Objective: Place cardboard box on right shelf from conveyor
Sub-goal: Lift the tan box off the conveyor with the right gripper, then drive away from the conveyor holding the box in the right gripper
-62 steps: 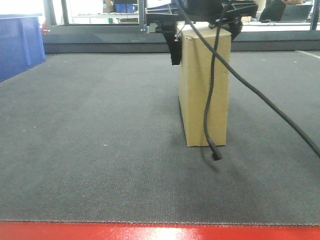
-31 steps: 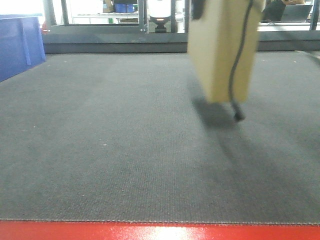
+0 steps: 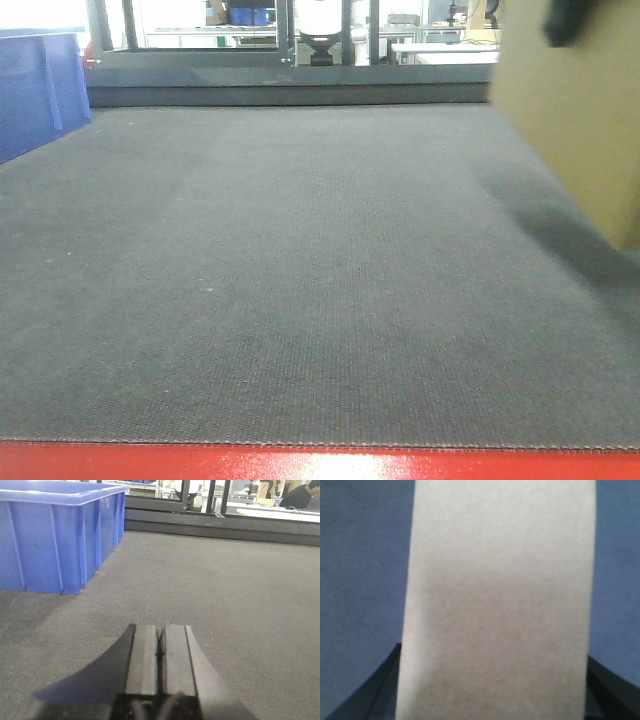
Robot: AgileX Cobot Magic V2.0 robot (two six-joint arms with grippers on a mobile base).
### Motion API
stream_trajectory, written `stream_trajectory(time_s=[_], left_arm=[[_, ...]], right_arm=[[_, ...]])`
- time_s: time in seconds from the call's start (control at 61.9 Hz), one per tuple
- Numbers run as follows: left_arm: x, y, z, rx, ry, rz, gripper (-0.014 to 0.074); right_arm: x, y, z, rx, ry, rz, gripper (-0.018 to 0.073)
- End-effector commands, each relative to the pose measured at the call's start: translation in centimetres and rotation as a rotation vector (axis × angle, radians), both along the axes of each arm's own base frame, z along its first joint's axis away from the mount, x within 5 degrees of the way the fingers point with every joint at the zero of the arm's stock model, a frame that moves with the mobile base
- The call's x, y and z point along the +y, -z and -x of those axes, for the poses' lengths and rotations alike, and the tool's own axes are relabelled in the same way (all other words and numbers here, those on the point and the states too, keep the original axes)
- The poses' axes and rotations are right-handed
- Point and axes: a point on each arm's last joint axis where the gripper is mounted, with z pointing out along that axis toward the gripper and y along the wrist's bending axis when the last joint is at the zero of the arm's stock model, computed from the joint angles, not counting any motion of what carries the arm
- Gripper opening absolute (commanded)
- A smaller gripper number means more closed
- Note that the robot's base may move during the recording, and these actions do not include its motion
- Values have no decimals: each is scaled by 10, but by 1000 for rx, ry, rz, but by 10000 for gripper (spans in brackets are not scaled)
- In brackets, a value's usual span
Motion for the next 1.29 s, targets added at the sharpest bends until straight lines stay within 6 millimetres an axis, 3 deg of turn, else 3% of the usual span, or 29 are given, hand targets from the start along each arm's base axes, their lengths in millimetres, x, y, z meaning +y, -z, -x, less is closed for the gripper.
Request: stream_trajectory(time_s=[0.0, 0.113, 0.242, 0.63, 0.791, 0.937, 1.276], left_arm=[[1, -10, 2, -104, -6, 18, -119], [1, -10, 2, -104, -6, 18, -119], [1, -10, 2, -104, -6, 18, -119], [1, -10, 2, -104, -6, 18, -119], [1, -10, 2, -104, -6, 18, -119], [1, -10, 2, -104, -6, 18, -119], [1, -10, 2, -104, -6, 18, -119]], right_arm=[[-16, -16, 29, -197, 4, -20, 215], [-31, -5, 71, -256, 38, -34, 215], [-35, -6, 106, -321, 43, -69, 215], [-47, -31, 213, -686, 35, -124, 214], [-51, -39, 247, -817, 33, -139, 214], [-52, -40, 259, -866, 32, -146, 214], [-52, -40, 260, -867, 32, -146, 214]])
